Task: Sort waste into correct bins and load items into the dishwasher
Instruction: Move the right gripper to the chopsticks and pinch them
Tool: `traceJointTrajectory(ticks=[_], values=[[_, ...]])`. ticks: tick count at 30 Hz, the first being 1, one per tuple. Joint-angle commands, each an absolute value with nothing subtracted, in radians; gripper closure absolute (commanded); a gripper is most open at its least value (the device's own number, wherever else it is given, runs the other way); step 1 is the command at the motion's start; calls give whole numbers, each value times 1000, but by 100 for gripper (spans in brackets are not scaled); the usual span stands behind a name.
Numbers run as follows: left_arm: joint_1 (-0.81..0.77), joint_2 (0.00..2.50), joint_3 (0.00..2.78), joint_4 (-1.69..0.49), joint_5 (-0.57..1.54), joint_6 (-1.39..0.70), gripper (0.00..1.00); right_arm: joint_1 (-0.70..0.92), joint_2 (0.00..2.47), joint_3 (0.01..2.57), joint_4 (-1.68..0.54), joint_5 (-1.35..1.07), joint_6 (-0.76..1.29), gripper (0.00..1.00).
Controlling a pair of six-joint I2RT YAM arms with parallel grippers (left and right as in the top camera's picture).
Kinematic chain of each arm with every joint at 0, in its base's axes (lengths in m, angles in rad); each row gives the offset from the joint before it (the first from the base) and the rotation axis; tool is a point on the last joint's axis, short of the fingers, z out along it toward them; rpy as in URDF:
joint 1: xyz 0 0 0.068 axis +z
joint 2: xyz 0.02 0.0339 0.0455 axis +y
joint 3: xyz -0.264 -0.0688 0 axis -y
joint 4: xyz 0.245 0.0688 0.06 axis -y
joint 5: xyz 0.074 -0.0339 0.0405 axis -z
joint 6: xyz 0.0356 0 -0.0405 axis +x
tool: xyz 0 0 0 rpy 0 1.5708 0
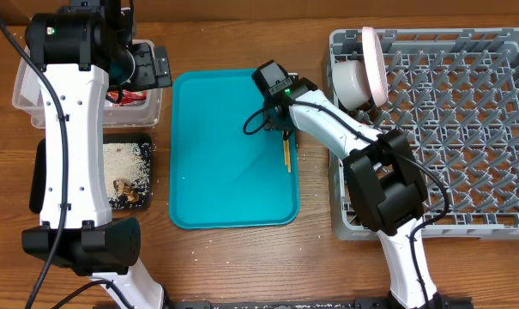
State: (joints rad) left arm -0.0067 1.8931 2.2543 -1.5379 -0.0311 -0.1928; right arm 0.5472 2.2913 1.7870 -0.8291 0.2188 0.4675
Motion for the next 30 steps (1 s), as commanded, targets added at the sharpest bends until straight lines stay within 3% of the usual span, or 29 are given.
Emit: traceJointTrajectory(ticks=[1,30], values=[[-7,1900,2264,-1536,-36,-207,0,548,2302,1811,-840,274,476,43],[-7,1900,2265,-1536,-36,-207,0,583,2317,1831,-853,234,439,44]])
